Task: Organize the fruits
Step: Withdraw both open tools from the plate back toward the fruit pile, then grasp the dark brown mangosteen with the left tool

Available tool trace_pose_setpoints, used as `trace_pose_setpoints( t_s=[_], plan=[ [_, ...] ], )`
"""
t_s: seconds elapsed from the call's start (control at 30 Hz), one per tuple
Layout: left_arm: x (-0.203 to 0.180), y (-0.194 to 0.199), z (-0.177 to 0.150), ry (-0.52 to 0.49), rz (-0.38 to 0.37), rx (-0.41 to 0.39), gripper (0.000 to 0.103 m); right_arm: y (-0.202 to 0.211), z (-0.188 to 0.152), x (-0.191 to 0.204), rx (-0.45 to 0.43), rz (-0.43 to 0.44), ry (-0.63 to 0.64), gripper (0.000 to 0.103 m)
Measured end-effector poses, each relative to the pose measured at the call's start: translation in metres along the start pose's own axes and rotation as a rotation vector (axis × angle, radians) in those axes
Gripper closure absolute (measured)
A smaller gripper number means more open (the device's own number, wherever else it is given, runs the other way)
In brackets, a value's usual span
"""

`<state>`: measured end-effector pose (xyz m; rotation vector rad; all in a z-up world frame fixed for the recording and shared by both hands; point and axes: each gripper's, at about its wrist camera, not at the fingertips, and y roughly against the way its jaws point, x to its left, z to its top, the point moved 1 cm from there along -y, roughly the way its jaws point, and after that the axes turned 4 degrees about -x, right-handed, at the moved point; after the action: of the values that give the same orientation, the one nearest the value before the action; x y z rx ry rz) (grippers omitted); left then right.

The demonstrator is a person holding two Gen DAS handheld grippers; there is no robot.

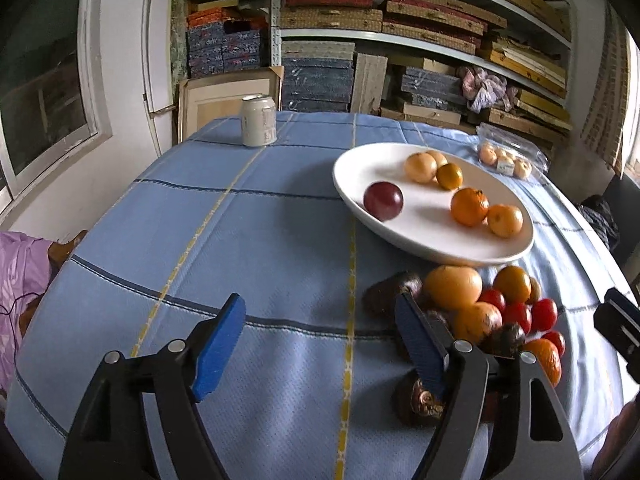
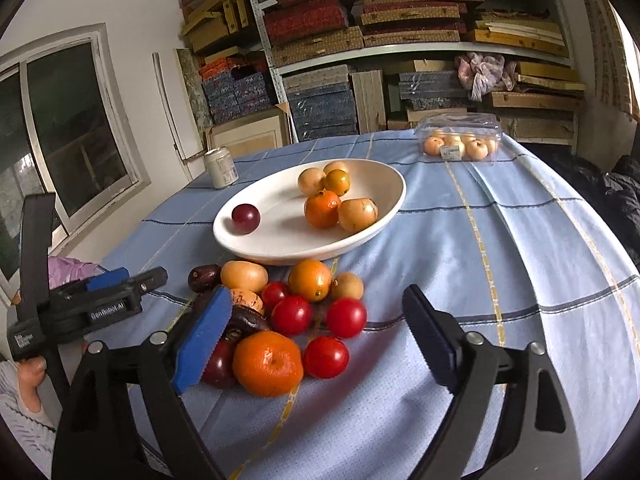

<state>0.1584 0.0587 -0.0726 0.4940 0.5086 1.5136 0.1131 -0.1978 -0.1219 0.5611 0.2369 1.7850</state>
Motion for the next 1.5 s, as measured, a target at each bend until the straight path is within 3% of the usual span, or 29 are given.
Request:
trace_pose_setpoints(
  t_s=[0.4,0.67,0.87,1.0,1.17,1.5],
  plan=[
    [-0.021,-0.012,-0.011,-0.1,-0.01,0.06,0.021,-0.003,0.002,-0.01,0.012,0.018,-0.062,0.014],
    [-0.017,-0.013,-0.022,-0.084,-0.104,0.125,0.021,-0.003,0.001,-0.012,0.018,0.015,-0.074,0.013],
    [-0.017,-0.007,-0.028,-0.091,-0.124,0.125,0.021,-0.003,0.001,-0.012,0.023,0.028,-0.072,0.013],
    [-0.023,0.008,-0.032,-0.117,-0.215,0.097,0.021,-0.002,0.001,-0.01,0.02,0.032,-0.066,0.013],
    [-0.037,0.024,-0.035,-0.182,-0.27,0.036,0.021,-0.001,0.001,-0.01,0.017,0.033,-0.069,0.013],
    [-0.034,0.0,-0.043,-0.155,-0.298,0.168,0.022,0.0,0.001,-0.01,0.021,0.035,-0.068,0.013]
  ],
)
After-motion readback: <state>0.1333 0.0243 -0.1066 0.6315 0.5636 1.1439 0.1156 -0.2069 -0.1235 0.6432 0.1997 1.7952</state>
